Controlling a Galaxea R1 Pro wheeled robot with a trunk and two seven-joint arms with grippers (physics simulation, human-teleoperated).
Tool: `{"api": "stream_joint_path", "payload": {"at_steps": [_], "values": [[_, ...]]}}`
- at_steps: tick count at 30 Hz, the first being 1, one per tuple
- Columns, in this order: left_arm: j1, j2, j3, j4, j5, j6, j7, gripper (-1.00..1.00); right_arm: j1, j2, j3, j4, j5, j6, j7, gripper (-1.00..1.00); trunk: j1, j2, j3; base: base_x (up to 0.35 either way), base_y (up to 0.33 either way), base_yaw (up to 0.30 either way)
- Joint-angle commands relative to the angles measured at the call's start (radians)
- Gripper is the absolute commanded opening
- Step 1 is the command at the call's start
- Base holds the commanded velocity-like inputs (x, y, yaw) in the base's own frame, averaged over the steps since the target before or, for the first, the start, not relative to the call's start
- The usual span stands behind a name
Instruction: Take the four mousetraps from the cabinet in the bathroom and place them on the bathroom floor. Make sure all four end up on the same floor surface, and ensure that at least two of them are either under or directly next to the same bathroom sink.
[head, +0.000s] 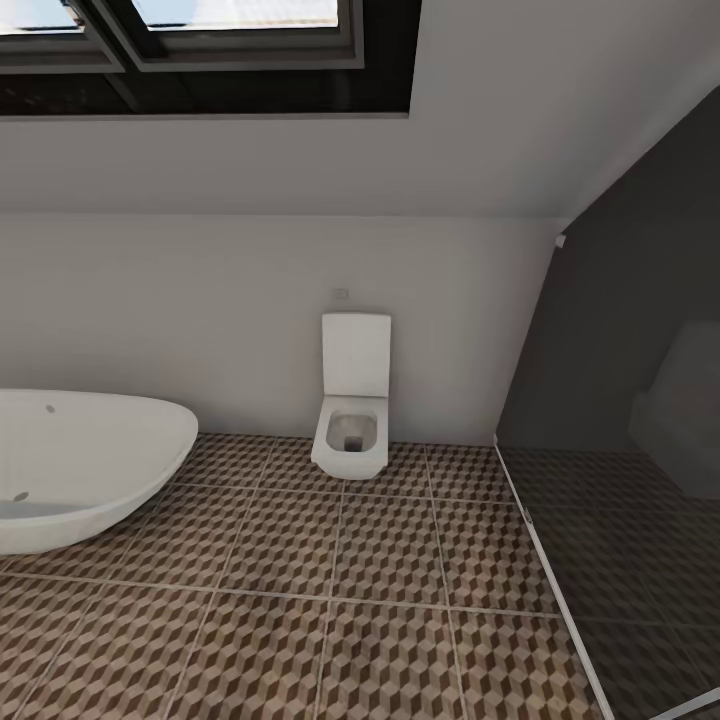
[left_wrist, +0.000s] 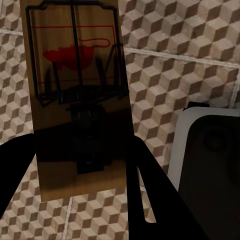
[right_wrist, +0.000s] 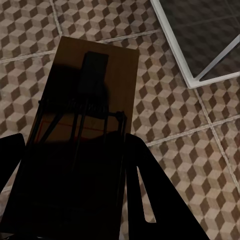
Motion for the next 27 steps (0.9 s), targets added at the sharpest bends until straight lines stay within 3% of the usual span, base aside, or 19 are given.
{"api": "stream_joint_path", "payload": {"at_steps": [1,27], "values": [[-0.001,-0.001,-0.007,0.003,-0.002,-0.003,0.006,-1.00,-0.001,0.000,0.009,0.000,-0.002,-0.002,-0.009,-1.00,0.001,-0.002,-0.002,0.000,0.000,0.000],[-0.001,-0.001,-0.007,0.003,-0.002,-0.003,0.006,-1.00,-0.001,0.000,0.009,0.000,-0.002,-0.002,-0.009,-1.00,0.001,-0.002,-0.002,0.000,0.000,0.000]]}}
